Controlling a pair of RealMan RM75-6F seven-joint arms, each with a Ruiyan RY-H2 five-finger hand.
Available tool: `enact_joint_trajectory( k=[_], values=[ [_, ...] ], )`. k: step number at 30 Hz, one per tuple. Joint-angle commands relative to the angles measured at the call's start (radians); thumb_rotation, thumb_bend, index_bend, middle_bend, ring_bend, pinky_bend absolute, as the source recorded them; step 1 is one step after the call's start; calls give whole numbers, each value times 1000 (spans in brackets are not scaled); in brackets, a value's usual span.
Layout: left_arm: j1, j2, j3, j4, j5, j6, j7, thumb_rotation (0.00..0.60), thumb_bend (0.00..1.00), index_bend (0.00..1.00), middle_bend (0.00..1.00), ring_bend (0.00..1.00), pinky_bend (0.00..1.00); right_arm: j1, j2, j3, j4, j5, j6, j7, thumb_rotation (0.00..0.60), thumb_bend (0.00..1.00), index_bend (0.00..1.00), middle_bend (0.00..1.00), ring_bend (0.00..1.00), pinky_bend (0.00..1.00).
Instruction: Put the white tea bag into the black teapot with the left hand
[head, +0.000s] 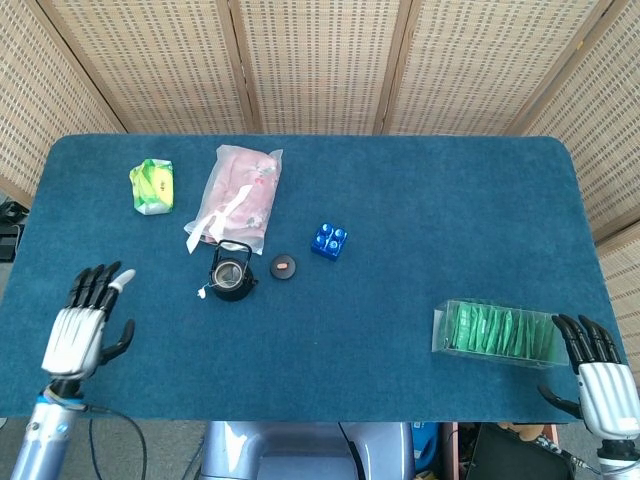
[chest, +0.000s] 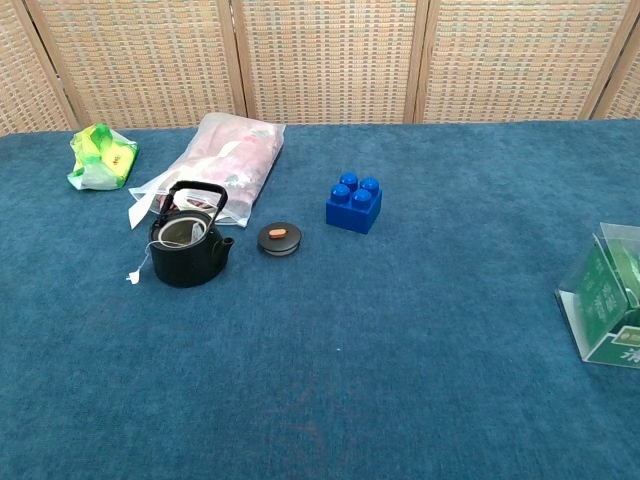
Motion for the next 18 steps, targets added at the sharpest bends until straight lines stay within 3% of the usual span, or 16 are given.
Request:
enact_joint_trajectory(
  k=[1, 8, 18],
  values=[
    [92, 1, 25, 59, 56, 91, -67, 600, 448, 112, 9, 0, 0, 2, 2, 0, -4, -2, 0, -4, 600, 8, 118, 197, 83, 157],
    [188, 40, 48, 75, 61, 111, -92, 600, 429, 112, 0, 0, 0, 6, 4, 1, -13, -3, -4, -15, 600, 8, 118, 197, 83, 157],
    [228, 71, 14, 44, 68, 62, -67, 600, 429, 112, 0, 0, 0, 8, 6, 0, -19, -4, -2, -19, 600, 8, 118, 197, 82, 157]
  ],
)
